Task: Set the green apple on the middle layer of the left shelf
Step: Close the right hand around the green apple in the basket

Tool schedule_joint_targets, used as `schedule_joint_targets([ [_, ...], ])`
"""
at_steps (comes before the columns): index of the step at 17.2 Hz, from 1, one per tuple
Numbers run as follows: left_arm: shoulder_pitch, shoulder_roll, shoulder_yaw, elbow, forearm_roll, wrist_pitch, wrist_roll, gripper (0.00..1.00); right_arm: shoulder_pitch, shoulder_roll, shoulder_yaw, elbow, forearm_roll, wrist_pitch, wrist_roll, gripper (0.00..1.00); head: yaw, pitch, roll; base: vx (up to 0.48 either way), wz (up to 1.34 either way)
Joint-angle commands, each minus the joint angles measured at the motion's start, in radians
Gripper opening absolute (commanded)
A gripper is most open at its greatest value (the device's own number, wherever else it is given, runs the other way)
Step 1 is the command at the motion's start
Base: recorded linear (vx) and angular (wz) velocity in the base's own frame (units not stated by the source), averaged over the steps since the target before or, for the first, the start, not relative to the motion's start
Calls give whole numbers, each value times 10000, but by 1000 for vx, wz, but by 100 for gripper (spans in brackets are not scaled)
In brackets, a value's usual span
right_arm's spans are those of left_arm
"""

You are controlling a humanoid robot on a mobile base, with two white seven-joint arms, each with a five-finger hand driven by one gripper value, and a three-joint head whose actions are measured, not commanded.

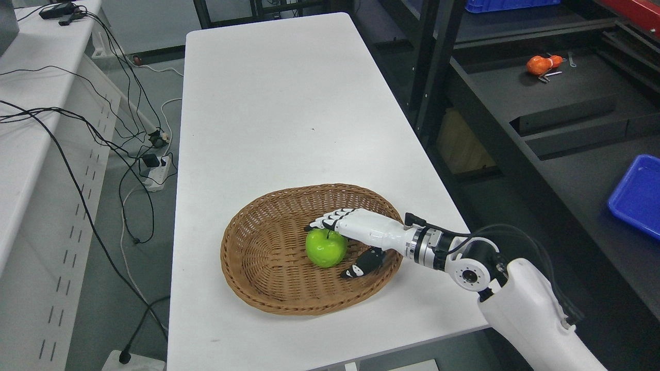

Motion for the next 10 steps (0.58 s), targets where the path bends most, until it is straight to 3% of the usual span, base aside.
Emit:
schedule_joint_targets([
  [1,0,175,0,0,-1,-12,-4,100,73,-143,172,117,-79,-235,-161,53,0,0,0,0,0],
  [3,0,175,0,0,-1,-12,-4,100,58,-113,-73,132,-64,-235,-253,49,0,0,0,0,0],
  [6,0,175,0,0,-1,3,-4,100,150,-159,-670,117,-506,-235,-101,3,0,0,0,0,0],
  [10,0,175,0,0,-1,-12,-4,100,334,-128,-2126,-219,-2313,-311,146,1,0,0,0,0,0],
])
